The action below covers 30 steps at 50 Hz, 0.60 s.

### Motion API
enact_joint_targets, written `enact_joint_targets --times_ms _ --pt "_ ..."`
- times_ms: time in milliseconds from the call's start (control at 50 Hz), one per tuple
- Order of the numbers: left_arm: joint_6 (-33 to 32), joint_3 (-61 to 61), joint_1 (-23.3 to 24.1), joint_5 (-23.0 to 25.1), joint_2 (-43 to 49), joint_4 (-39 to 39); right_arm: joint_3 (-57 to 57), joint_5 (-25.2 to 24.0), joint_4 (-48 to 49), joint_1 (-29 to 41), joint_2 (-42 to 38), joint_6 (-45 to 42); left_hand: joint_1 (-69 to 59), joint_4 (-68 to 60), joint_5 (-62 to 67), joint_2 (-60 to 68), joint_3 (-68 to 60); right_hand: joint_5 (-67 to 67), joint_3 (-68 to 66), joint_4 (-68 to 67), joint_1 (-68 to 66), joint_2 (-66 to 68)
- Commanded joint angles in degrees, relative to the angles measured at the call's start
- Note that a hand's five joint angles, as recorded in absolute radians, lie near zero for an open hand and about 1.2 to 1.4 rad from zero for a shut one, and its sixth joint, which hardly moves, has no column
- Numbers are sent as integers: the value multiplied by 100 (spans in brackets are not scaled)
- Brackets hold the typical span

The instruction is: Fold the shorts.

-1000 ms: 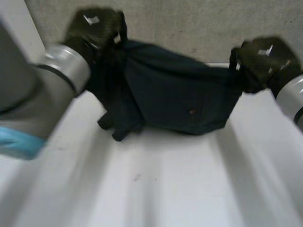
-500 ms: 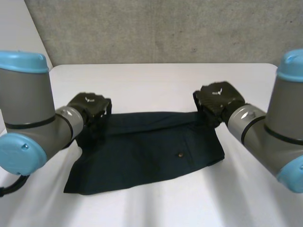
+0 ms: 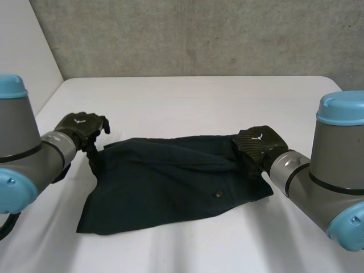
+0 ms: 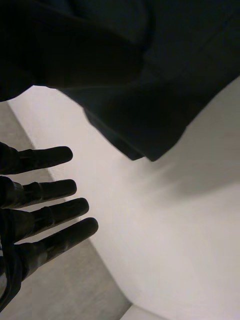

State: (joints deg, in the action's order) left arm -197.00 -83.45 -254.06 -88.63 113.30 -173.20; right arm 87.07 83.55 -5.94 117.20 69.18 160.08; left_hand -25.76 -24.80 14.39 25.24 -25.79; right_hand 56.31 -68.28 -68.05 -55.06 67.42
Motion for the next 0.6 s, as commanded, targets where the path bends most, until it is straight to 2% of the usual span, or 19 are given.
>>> enact_joint_targets --times_ms 20,80,100,120,200,280,360,420,440,520,540,600 --pt "-14 381 49 65 858 23 -111 12 -4 57 8 -64 -712 -808 849 764 -709 1369 -1172 -1195 -2494 1258" --pt "-6 609 58 170 1053 67 -259 4 14 66 -88 -143 -2809 -2905 2946 2862 -2807 1369 -1172 -1195 -2494 1258" --pt "-5 776 75 258 1149 111 -321 12 23 66 -115 -196 -4700 -4796 4837 4753 -4698 1369 -1172 -1195 -2494 1258" --pt "-14 864 84 302 1185 146 -383 12 32 66 -167 -257 -5416 -5513 5554 5469 -5414 1369 -1172 -1195 -2494 1258" --pt "-49 1514 93 381 1290 304 -962 83 49 66 -606 -644 -5424 -5520 5561 5476 -5421 1369 -1172 -1195 -2494 1258" --pt "-58 2515 84 259 1370 322 -1867 214 224 57 -984 -890 -5424 -5520 5561 5476 -5421 1369 -1172 -1195 -2494 1258" --pt "-67 3588 102 109 1343 42 -2842 355 944 57 -1336 -952 -5424 -5520 5561 5476 -5421 1369 -1172 -1195 -2494 1258" --pt "-14 4317 224 -92 1291 -704 -3423 364 2102 57 -1380 -899 -5424 -5520 5561 5476 -5421 1369 -1172 -1195 -2494 1258" --pt "-14 4406 260 -163 1238 -924 -3564 373 2863 57 -1337 -899 -5424 -5520 5561 5476 -5421 1369 -1172 -1195 -2494 1258" --pt "3 4355 444 -558 642 -2066 -3539 460 4710 57 -995 -803 -5424 -5520 5561 5476 -5421 1369 -1172 -1195 -2494 1258" --pt "21 4198 462 -689 327 -2486 -3495 478 4960 57 -924 -777 -5424 -5520 5561 5476 -5421 1369 -1172 -1195 -2494 1258" --pt "91 3784 489 -726 -44 -2859 -3337 487 5270 57 -722 -628 -5424 -5520 5561 5476 -5421 1369 -1172 -1195 -2494 1258"
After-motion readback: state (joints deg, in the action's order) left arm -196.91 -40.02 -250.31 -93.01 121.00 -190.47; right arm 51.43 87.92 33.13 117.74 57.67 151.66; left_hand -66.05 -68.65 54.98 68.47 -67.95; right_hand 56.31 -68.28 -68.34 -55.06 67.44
